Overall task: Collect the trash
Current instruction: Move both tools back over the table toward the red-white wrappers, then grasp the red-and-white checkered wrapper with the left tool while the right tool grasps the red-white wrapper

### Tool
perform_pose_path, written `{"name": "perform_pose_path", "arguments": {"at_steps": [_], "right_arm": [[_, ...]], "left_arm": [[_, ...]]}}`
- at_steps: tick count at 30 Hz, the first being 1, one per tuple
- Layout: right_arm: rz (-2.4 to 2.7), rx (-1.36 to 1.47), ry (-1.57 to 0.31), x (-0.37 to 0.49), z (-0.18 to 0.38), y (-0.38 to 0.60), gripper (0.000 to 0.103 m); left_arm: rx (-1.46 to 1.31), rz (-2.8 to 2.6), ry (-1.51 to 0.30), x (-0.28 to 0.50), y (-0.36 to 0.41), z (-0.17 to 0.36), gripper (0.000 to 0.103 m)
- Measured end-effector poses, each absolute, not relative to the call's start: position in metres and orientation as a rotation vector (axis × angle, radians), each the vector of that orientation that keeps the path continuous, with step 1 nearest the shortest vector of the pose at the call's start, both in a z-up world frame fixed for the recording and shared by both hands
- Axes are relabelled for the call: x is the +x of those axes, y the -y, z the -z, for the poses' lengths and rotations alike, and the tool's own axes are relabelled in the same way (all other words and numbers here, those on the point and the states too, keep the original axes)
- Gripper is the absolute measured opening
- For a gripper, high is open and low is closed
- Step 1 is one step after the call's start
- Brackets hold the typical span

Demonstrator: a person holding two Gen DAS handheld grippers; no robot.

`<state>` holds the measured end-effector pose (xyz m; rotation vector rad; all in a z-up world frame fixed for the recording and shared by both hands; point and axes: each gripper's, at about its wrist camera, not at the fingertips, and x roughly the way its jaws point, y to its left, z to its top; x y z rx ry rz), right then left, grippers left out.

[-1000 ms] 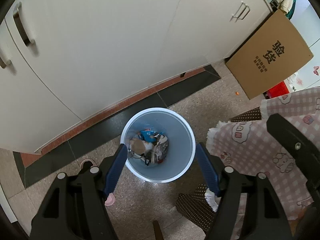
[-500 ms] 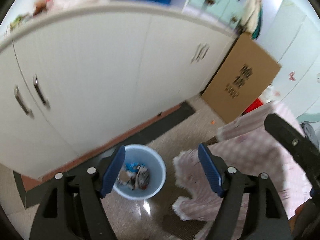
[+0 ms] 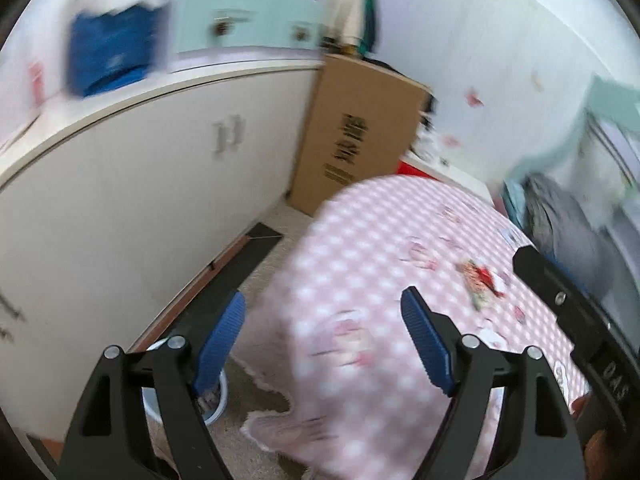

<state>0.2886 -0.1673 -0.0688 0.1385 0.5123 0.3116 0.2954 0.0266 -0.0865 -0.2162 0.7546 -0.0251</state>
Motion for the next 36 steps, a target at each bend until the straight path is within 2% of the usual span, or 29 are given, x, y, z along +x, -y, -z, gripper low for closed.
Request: {"name": "perform_pose_path", "arguments": {"at_steps": [9, 15, 17, 20, 21, 22, 23, 24, 25, 29, 36], "right_arm": [[-0.092, 0.151, -0.601, 0.325, 0.099, 0.285, 0.062], [-0.049, 0.184, -0.653, 0.34, 0.122, 0.318, 0.062], [-0.052, 0.184, -0.667, 0.345, 0.128, 0.324, 0.062], [-0.066, 0.176, -0.678, 0.351, 0.13, 0.323, 0.062], [-0.07, 0.173, -0.679, 0.353, 0.13, 0.322, 0.062], [-0.078, 0.169, -0.681, 0.355, 0.13, 0.32, 0.062], [-0.079, 0.165, -0.682, 0.357, 0.129, 0.318, 0.062], [-0.08, 0.16, -0.685, 0.36, 0.13, 0.317, 0.062], [-0.086, 0.156, -0.69, 0.363, 0.13, 0.314, 0.062], [-0.126, 0.13, -0.725, 0.374, 0.134, 0.301, 0.062], [-0.154, 0.017, -0.773, 0.398, 0.143, 0.263, 0.062]], "left_arm": [[-0.126, 0.205, -0.887, 0.355, 0.099, 0.113, 0.078], [-0.082, 0.223, -0.94, 0.385, 0.137, 0.138, 0.078], [-0.07, 0.227, -0.949, 0.389, 0.142, 0.146, 0.072], [-0.035, 0.218, -0.945, 0.394, 0.15, 0.152, 0.07], [-0.025, 0.219, -0.947, 0.395, 0.151, 0.154, 0.068], [-0.015, 0.22, -0.95, 0.396, 0.152, 0.155, 0.06], [0.011, 0.206, -0.932, 0.397, 0.154, 0.154, 0.045], [0.025, 0.208, -0.925, 0.399, 0.155, 0.154, 0.04], [0.02, 0.22, -0.927, 0.399, 0.153, 0.154, 0.017], [-0.046, 0.215, -0.928, 0.402, 0.135, 0.152, 0.012], [-0.117, 0.143, -0.89, 0.393, 0.082, 0.146, 0.011]]}}
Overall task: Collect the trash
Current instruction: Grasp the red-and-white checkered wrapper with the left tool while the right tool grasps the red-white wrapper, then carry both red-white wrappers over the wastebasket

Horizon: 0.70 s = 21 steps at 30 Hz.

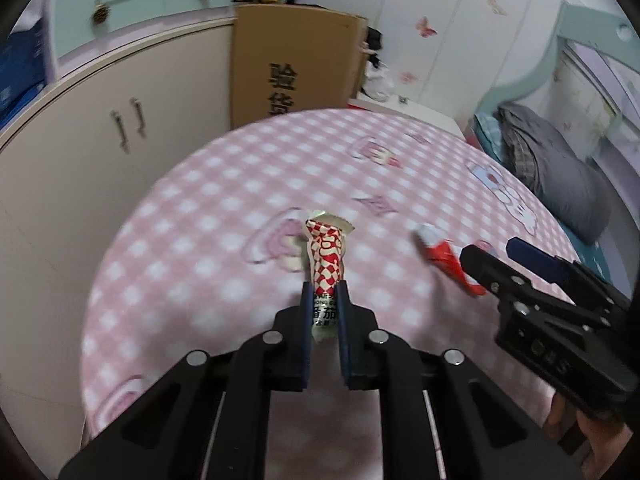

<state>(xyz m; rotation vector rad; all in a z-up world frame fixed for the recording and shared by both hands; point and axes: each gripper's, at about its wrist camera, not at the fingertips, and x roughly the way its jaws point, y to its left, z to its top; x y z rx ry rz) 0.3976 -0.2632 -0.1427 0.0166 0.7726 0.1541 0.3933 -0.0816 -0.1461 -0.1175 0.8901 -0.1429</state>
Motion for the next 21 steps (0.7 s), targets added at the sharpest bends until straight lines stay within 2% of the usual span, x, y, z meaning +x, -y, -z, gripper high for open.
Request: {"name": "perform_pose_path", "arguments": {"at_steps": [4, 6, 7, 8, 21], "right_arm": [[-0.147, -0.055, -0.805, 0.413, 0.149, 0.243, 0.057], [-0.147, -0.078, -0.839, 0.419, 0.155, 0.235, 0.039], [-0.153, -0.077, -0.851, 0.421, 0.157, 0.234, 0.034], [-0.156, -0.054, -0.846, 0.42, 0.156, 0.236, 0.021], [-0.306, -0.031, -0.786, 0.374, 0.131, 0.158, 0.02]], "left_arm": [[-0.125, 0.097, -0.867, 0.386, 0.055, 0.143, 0.011], [-0.13, 0.083, -0.863, 0.381, 0.041, 0.142, 0.011], [-0.14, 0.077, -0.864, 0.379, 0.034, 0.142, 0.011], [-0.152, 0.075, -0.865, 0.377, 0.028, 0.142, 0.011], [-0.191, -0.001, -0.808, 0.322, -0.052, 0.136, 0.01]]}}
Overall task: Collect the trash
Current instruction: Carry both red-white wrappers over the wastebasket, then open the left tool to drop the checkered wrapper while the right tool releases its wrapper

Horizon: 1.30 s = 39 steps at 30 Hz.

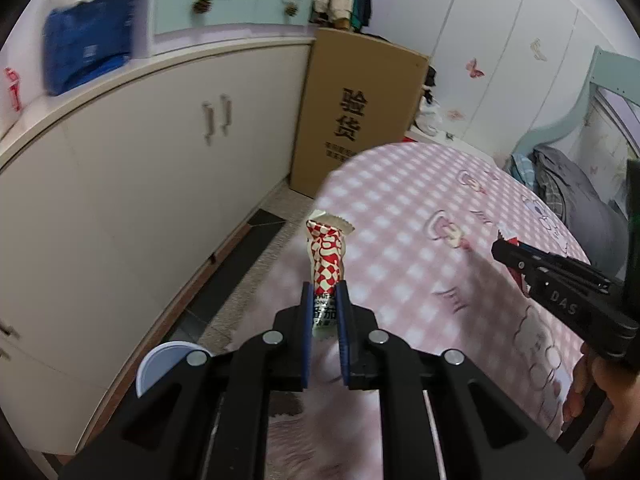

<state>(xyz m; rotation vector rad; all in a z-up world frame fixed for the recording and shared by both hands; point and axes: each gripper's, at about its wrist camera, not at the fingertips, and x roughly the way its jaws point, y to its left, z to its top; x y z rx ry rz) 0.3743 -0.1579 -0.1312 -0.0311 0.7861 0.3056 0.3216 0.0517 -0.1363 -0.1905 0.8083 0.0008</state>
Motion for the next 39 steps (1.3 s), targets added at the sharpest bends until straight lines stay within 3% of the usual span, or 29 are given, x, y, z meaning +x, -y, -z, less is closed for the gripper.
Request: {"name": "perform_pose_path", "arguments": {"at_steps": [8, 15, 25, 39], "right_arm": [[-0.519, -0.022, -0.74, 0.326, 0.118, 0.059, 0.02], [-0.679, -0.061, -0.779, 0.293, 0.139, -0.034, 0.02], [-0.759, -0.143, -0.896, 0.259, 0.213, -0.115, 0.02], [-0.691, -0.143, -1.064, 0.273, 0.311, -0.124, 0.02]], "left_arm": [[-0.251, -0.095, -0.783, 0.267, -0.121, 0.145, 0.011], [-0.302, -0.211, -0.793, 0.222, -0.182, 0.169, 0.011], [-0.413, -0.289, -0.915, 0.198, -0.237, 0.244, 0.011], [-0.473, -0.327, -1.114, 0.219, -0.256, 0.35, 0.011]]}}
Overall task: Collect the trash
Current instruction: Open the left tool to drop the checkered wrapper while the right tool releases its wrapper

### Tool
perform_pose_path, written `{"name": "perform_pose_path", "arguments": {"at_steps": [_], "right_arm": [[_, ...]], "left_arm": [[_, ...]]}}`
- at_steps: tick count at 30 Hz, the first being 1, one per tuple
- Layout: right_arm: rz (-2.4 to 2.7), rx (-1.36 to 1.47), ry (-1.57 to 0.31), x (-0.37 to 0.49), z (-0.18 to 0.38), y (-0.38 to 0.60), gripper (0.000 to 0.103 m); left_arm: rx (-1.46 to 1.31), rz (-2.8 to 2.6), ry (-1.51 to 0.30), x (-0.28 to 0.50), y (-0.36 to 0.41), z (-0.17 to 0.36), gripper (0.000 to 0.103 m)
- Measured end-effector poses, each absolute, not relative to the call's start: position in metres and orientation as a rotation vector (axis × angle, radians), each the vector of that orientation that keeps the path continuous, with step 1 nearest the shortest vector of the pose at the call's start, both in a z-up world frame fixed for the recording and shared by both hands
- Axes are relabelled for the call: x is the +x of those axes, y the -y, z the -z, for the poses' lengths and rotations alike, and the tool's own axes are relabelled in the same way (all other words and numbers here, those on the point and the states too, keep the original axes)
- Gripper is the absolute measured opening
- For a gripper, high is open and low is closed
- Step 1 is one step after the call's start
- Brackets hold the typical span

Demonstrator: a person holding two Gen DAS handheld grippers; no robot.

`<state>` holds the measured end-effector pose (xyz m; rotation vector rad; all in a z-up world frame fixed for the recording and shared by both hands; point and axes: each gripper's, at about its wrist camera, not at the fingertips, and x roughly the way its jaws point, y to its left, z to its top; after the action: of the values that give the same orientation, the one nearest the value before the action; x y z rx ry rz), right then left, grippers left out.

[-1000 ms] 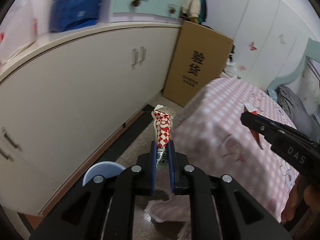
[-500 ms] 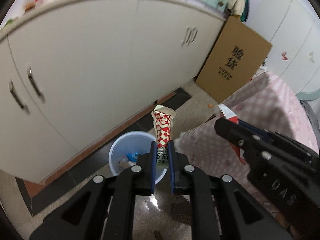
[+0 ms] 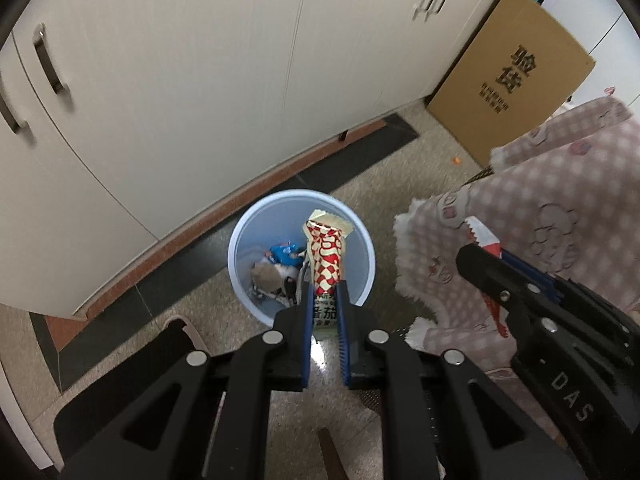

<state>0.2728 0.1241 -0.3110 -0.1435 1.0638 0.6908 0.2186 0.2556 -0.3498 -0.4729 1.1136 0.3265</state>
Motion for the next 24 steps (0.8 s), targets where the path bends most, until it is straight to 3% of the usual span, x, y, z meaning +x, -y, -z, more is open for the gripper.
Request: {"name": "perform_pose_path", "arguments": {"at_steps": [16, 18, 20, 24], "right_arm": [[-0.633, -0.059, -1.046, 0.305, 0.346, -0.122, 0.02], [-0.631, -0.05, -1.043, 0.308, 0.346, -0.121, 0.02], [-0.632, -0.045, -1.048, 0.31, 0.347, -0.12, 0.02], [-0.629, -0.038, -1.068, 0.313, 0.353, -0.121, 0.02]], "left_arm": [[-0.488, -0.344, -1.161, 0.261, -0.267, 0.389, 0.013], [-0.492, -0.36, -1.141, 0.264, -0.269, 0.387, 0.025], [-0.492, -0.379, -1.132, 0.265, -0.271, 0.387, 0.051], [-0.496, -0.398, -1.127, 0.264, -0.276, 0.388, 0.06]]}}
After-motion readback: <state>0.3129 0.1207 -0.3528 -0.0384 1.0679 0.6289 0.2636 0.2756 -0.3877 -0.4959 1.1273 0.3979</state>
